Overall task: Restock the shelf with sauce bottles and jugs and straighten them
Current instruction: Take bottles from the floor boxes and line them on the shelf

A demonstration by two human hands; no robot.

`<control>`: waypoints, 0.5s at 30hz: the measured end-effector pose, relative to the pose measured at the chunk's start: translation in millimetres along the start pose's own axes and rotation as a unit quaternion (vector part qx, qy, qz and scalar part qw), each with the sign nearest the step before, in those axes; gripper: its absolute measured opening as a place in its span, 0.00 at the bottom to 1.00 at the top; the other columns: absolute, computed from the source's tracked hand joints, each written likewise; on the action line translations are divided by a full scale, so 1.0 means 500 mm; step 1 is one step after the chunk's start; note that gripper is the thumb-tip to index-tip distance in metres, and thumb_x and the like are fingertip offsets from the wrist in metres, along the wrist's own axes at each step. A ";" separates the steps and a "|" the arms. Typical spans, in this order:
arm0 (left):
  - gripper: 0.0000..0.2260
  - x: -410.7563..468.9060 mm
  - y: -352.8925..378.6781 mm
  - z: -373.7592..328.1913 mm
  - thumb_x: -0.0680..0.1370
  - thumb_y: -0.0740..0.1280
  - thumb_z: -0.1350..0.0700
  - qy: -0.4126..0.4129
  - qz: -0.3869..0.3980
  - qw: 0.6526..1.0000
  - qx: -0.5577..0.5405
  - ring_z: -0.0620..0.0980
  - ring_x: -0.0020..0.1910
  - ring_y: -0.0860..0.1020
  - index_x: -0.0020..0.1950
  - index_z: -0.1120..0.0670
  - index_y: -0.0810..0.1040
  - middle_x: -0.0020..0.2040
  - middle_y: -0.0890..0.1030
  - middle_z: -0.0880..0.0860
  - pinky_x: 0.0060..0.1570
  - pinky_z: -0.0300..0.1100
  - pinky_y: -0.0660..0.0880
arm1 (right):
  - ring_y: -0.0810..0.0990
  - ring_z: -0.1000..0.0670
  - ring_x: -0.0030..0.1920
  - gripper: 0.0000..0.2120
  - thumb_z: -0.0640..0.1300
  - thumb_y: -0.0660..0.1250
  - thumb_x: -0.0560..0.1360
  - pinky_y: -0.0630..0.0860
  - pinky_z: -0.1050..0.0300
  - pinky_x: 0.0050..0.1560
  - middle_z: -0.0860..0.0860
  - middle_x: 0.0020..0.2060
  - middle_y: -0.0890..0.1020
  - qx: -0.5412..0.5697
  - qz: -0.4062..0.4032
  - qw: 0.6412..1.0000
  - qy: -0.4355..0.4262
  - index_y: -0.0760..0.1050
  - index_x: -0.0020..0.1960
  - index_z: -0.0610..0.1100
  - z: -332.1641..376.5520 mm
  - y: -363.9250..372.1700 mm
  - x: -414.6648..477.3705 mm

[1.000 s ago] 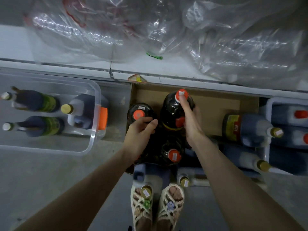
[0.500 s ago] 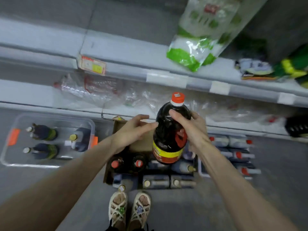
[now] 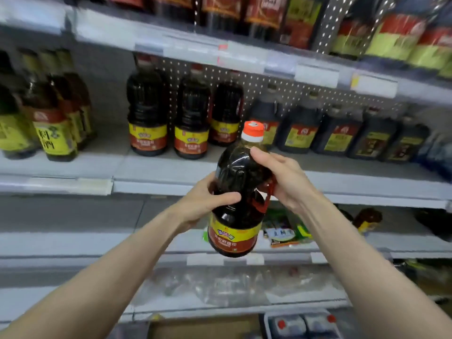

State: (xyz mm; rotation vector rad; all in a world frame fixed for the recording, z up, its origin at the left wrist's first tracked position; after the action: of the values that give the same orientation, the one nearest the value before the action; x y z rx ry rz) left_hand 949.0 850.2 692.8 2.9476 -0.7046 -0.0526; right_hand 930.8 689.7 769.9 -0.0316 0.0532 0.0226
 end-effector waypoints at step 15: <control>0.22 0.220 0.019 -0.143 0.66 0.78 0.59 0.085 -0.183 0.979 0.025 0.42 0.53 0.80 0.55 0.45 0.77 0.53 0.83 0.45 0.47 0.35 0.76 | 0.82 0.48 0.55 0.21 0.46 0.74 0.70 0.79 0.45 0.55 0.51 0.53 0.84 -0.019 0.049 0.996 -0.076 0.77 0.62 0.49 0.124 -0.105 0.236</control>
State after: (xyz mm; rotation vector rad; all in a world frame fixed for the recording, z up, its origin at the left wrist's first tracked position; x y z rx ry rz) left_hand 1047.0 799.1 764.0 3.0398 -0.1368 0.1870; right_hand 1053.3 642.1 827.1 -0.0658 -0.0984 0.1241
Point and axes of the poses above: each hand's wrist, its own x-axis towards the middle knuckle, its own y-axis out of the palm, z = x × y, the point moved 3 cm from there along x, towards the middle knuckle
